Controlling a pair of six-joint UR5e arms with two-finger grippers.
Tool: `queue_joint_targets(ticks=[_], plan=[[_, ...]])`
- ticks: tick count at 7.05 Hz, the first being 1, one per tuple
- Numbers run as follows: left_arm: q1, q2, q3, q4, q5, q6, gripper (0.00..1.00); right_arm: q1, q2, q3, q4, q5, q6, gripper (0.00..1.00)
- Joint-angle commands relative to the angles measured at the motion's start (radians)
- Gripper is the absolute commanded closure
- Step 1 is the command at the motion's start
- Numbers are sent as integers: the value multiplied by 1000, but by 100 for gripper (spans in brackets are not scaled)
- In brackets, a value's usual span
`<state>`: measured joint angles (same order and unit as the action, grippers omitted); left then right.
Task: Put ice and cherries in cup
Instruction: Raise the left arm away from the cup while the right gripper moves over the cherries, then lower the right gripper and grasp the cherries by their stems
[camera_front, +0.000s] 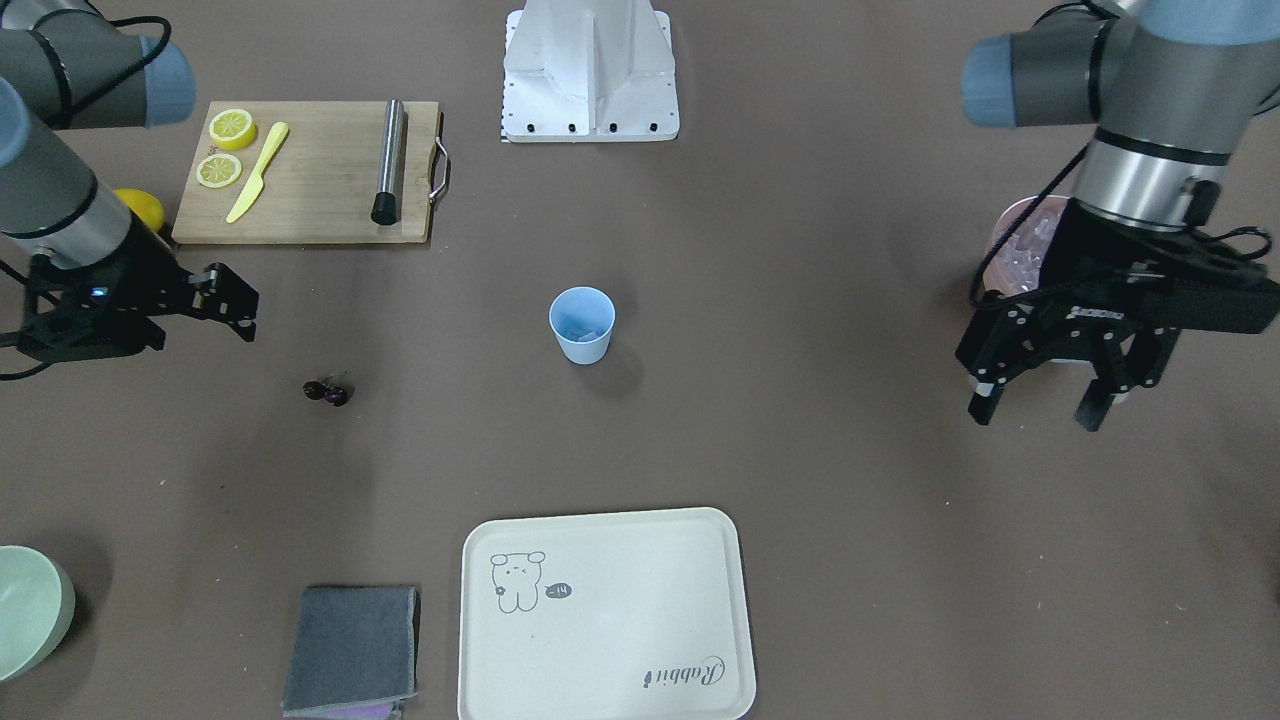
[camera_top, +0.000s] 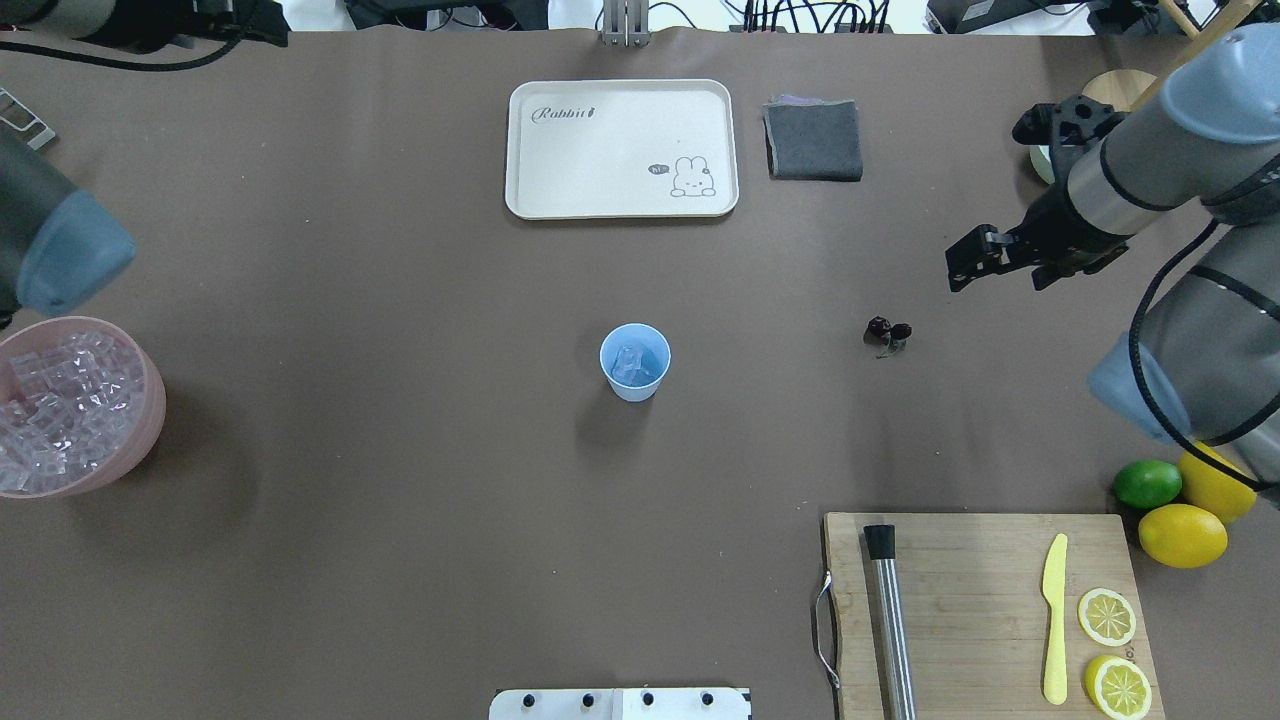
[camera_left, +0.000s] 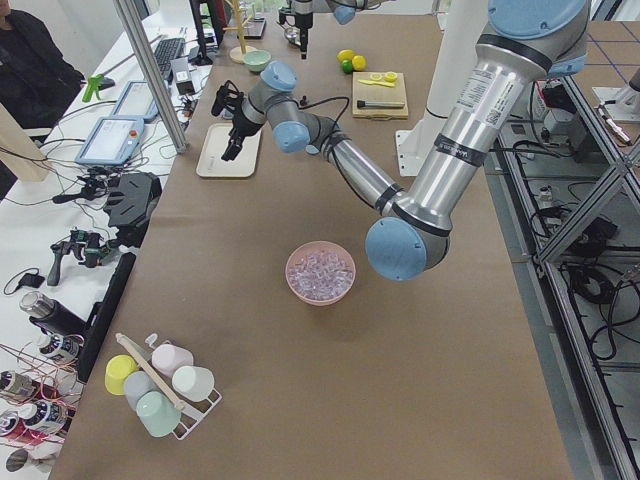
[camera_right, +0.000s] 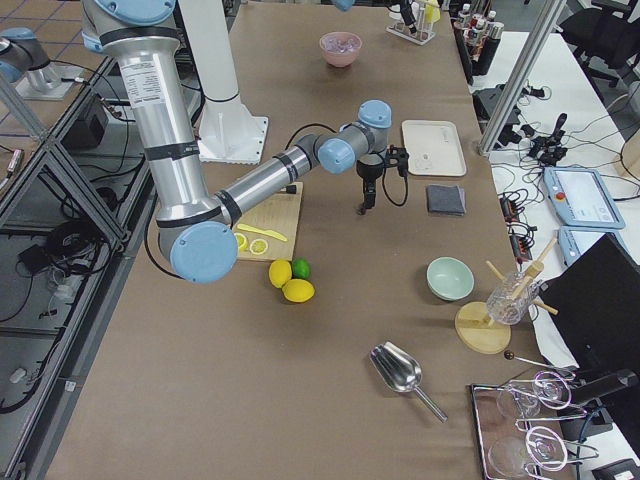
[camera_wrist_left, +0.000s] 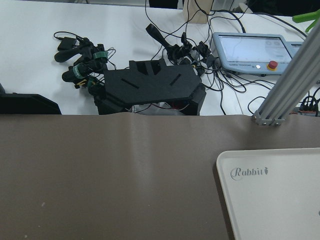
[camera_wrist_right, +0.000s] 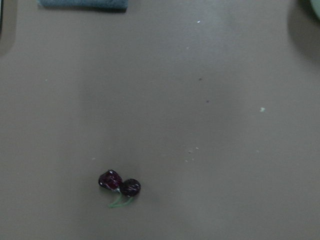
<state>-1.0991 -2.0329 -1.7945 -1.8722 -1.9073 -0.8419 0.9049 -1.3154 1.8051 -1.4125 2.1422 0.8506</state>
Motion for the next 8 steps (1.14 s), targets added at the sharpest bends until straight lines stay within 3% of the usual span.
queue_joint_targets(ticks=[1,2,5,8], plan=[[-73,13,-20,70,-52,113,2,-104,42,-175,220,-68,67,0],[-76,26,-29,70,-53,113,2,-135,59,-231,260,-73,36,0],[-76,26,-31,70,-53,113,2,-150,68,-225,257,-85,-2,3],[-76,28,-29,70,-53,113,2,-155,73,-239,259,-101,-7,14]])
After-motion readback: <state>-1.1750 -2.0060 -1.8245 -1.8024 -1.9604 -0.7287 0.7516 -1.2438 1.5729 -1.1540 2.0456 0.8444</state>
